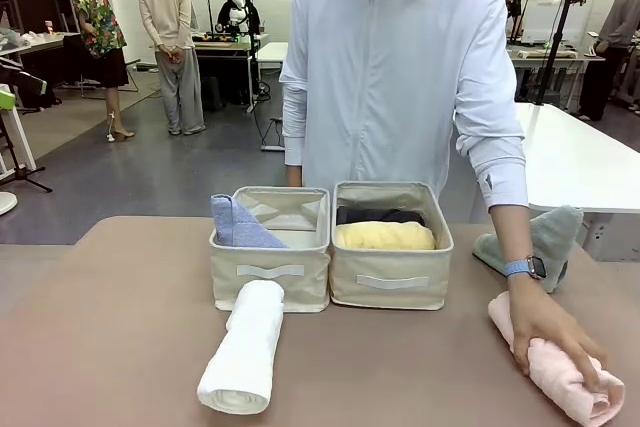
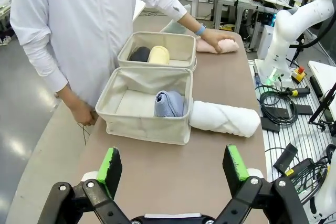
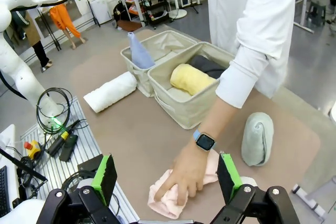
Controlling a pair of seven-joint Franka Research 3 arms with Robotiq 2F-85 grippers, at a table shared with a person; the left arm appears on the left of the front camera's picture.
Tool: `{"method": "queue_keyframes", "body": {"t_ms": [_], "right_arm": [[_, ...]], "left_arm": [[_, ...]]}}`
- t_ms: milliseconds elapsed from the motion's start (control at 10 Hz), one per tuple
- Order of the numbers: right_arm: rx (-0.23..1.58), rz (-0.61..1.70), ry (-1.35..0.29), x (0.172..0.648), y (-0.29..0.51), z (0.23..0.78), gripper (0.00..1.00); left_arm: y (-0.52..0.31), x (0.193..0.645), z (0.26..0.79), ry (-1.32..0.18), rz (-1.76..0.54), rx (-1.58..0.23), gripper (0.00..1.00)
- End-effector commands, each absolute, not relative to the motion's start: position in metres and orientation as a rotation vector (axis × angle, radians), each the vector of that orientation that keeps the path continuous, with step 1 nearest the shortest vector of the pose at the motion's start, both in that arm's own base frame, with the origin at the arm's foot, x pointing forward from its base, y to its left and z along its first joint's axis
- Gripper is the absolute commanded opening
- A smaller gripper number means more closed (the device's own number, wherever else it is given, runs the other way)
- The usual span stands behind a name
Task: Sort the towels based on their folding style.
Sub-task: Pick up another triangle-folded towel from the table and place it in the left Fabric basket.
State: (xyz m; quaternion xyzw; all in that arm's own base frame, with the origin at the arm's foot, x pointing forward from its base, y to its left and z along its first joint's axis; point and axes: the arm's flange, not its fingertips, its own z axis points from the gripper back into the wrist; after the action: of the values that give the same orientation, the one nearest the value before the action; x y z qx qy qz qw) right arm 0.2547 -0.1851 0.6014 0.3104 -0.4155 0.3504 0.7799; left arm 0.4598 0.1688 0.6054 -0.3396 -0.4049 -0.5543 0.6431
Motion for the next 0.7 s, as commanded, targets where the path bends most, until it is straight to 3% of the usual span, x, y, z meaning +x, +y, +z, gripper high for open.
{"method": "queue_keyframes", "body": {"t_ms": [0, 200, 600], "right_arm": [[0.687, 0.770, -0.928, 0.257, -0.185, 0.603, 1.00], [0.671, 0.757, -0.898, 0.255, -0.185, 0.601, 1.00], [0.441, 0.712, -0.752, 0.305, -0.150, 0.621, 1.00]], "left_arm": [[0.170, 0.461, 0.608, -0.931, -1.271, -0.780, 1.00], [0.170, 0.461, 0.608, -0.931, -1.271, -0.780, 1.00], [0.170, 0.461, 0.608, -0.931, -1.271, -0.780, 1.00]]}}
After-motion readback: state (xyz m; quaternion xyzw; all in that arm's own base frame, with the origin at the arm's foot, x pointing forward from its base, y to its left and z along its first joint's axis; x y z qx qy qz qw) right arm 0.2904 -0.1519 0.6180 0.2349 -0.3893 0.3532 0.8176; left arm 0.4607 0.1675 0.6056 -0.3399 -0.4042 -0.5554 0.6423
